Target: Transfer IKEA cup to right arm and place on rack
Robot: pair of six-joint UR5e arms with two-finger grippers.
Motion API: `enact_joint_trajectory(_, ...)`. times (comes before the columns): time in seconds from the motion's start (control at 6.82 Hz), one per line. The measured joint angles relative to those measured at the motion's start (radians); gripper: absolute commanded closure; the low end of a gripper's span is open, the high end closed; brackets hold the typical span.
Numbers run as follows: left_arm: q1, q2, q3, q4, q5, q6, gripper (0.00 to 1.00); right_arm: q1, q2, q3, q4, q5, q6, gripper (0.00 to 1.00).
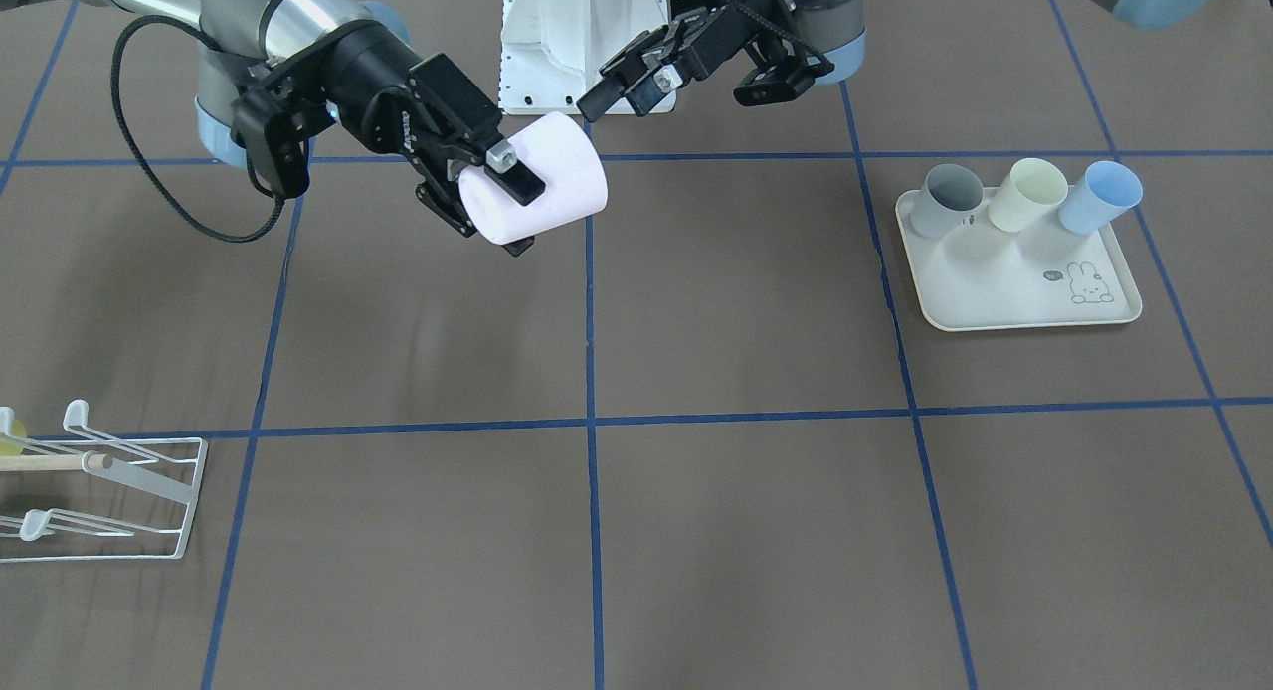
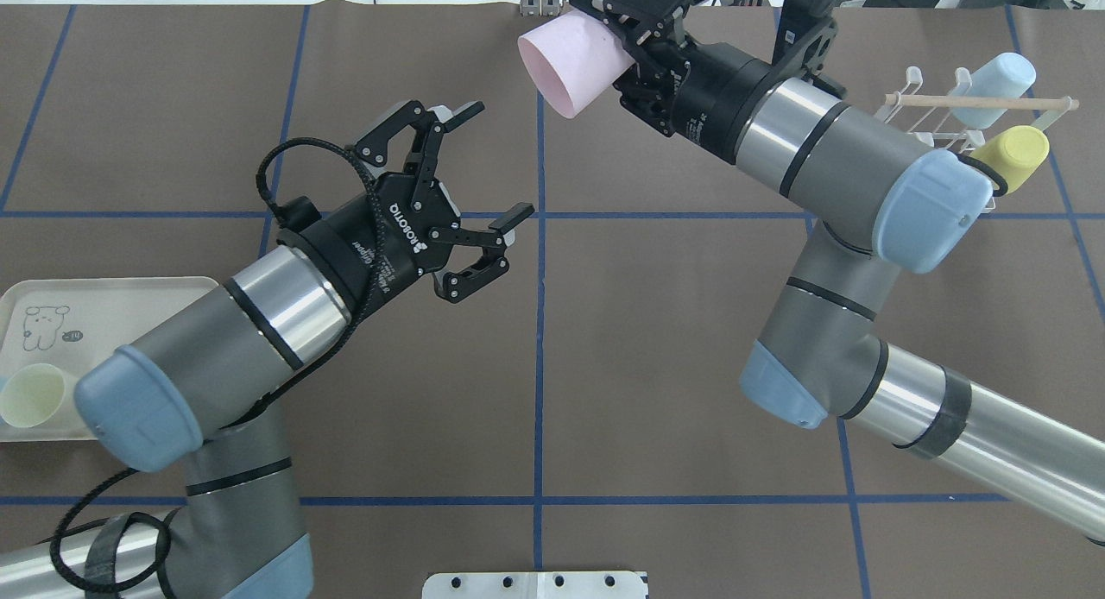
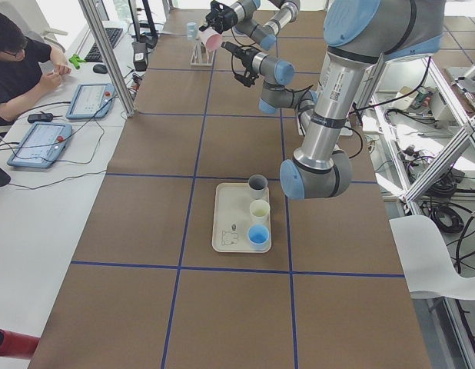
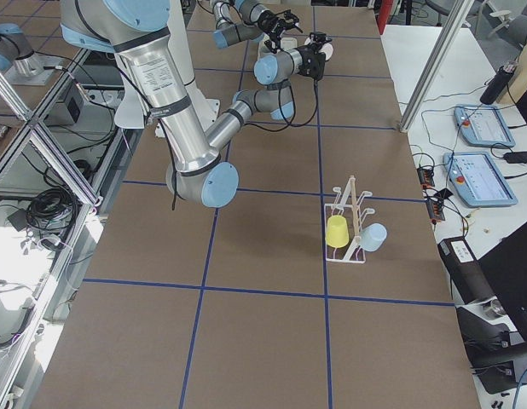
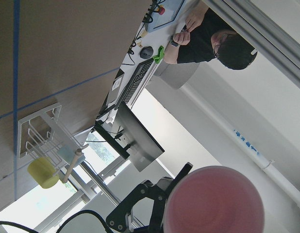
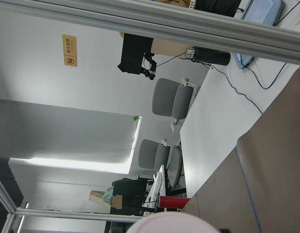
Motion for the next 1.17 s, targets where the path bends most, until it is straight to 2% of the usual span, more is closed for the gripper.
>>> enact_joint_trajectory(0.29,-0.001,0.131,-0.121,0.008,-0.005,0.142,0.00,0.061,-0.137,0.007,-0.025,0.023,-0.197,1.00)
enact_joint_trajectory(0.59,-0.003,0.301,-0.227,0.015,-0.020,0.275,0.00,0.144,-0.287,0.026,-0.098,0.025,-0.446,1.00)
enact_joint_trajectory(0.88,-0.008,0.489,-0.312,0.041,-0.053,0.397,0.00,0.241,-0.393,0.032,-0.156,0.005,-0.666,1.00)
enact_joint_trajectory(1.17,-0.011,0.627,-0.365,0.068,-0.062,0.543,0.00,0.292,-0.479,0.032,-0.175,-0.049,-0.886,1.00)
